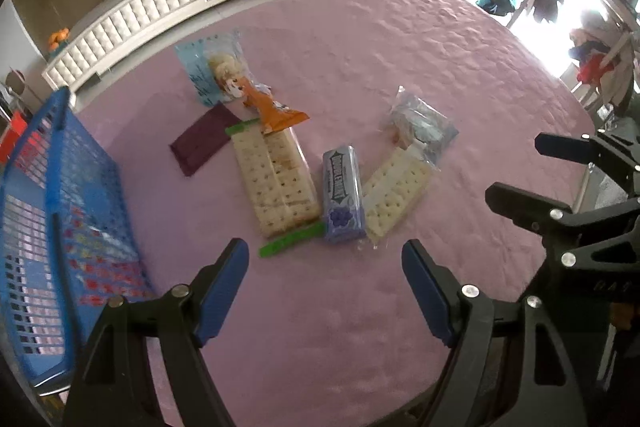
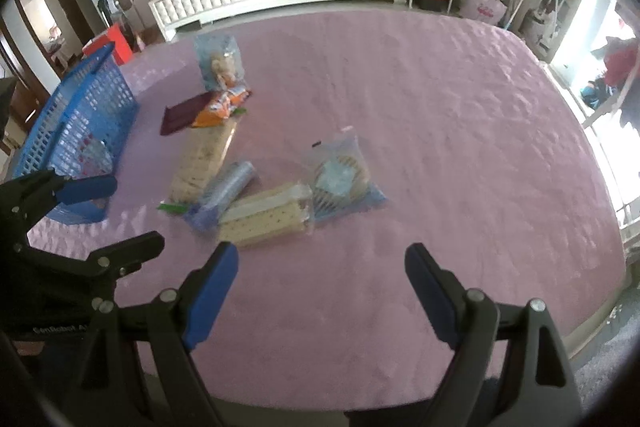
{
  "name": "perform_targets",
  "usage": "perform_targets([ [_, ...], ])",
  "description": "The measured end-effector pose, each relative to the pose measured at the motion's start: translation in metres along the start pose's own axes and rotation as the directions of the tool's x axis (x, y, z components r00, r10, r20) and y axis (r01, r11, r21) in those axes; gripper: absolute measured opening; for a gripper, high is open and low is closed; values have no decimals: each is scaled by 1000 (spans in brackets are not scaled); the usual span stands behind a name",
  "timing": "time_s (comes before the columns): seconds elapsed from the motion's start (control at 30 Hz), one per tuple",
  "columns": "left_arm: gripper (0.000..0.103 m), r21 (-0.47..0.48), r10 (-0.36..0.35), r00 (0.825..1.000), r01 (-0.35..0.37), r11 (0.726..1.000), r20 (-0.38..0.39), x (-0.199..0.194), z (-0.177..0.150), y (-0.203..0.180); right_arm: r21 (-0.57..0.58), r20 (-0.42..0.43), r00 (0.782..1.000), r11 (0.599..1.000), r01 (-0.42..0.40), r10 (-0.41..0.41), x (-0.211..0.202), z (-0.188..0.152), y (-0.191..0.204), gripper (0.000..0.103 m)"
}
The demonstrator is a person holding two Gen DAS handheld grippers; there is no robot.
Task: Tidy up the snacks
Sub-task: 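Move right tool to striped clear bag while left tool approaches blue Doublemint box, then grasp striped clear bag with right tool while left tool grasps Doublemint box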
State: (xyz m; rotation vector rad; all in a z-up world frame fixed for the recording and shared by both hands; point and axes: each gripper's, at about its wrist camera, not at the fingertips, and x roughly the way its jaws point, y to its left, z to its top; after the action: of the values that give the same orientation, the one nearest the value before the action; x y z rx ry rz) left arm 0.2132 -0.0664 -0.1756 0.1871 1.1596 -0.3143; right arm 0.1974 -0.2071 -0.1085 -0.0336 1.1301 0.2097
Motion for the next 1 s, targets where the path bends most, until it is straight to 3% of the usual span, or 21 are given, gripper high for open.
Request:
perform_targets([
  [0.2, 77, -37, -25, 999, 24, 999, -40, 28, 13, 5, -23, -28, 999, 1000, -15, 14, 21, 15, -12, 88],
  [0.43, 77, -61, -29, 999, 27, 998, -29, 40, 29, 17, -69, -66, 998, 997, -28, 23, 48, 34, -16, 88],
  [0.67, 77, -26, -27, 996, 25, 999, -80, 60, 31, 20, -146, -122, 993, 989, -27, 9, 84, 48, -17, 88],
  [0.8, 77, -20, -33, 996, 32, 999, -82, 63, 32, 21, -108, -135, 988, 990, -87, 72, 93, 45, -24, 88],
  [0.87, 77, -28, -37, 996, 35, 999, -84, 64, 33, 22, -99, -140, 985, 989, -110, 96, 97, 41, -25, 87],
  [0.93, 77, -30, -36, 996, 33, 999, -85, 65, 33, 20, -113, -104, 987, 985, -131, 119, 91, 36, -25, 75],
  [1.0, 77, -25, -31, 996, 29, 999, -87, 65, 34, 18, -105, -99, 988, 986, -128, 118, 89, 34, -28, 74],
])
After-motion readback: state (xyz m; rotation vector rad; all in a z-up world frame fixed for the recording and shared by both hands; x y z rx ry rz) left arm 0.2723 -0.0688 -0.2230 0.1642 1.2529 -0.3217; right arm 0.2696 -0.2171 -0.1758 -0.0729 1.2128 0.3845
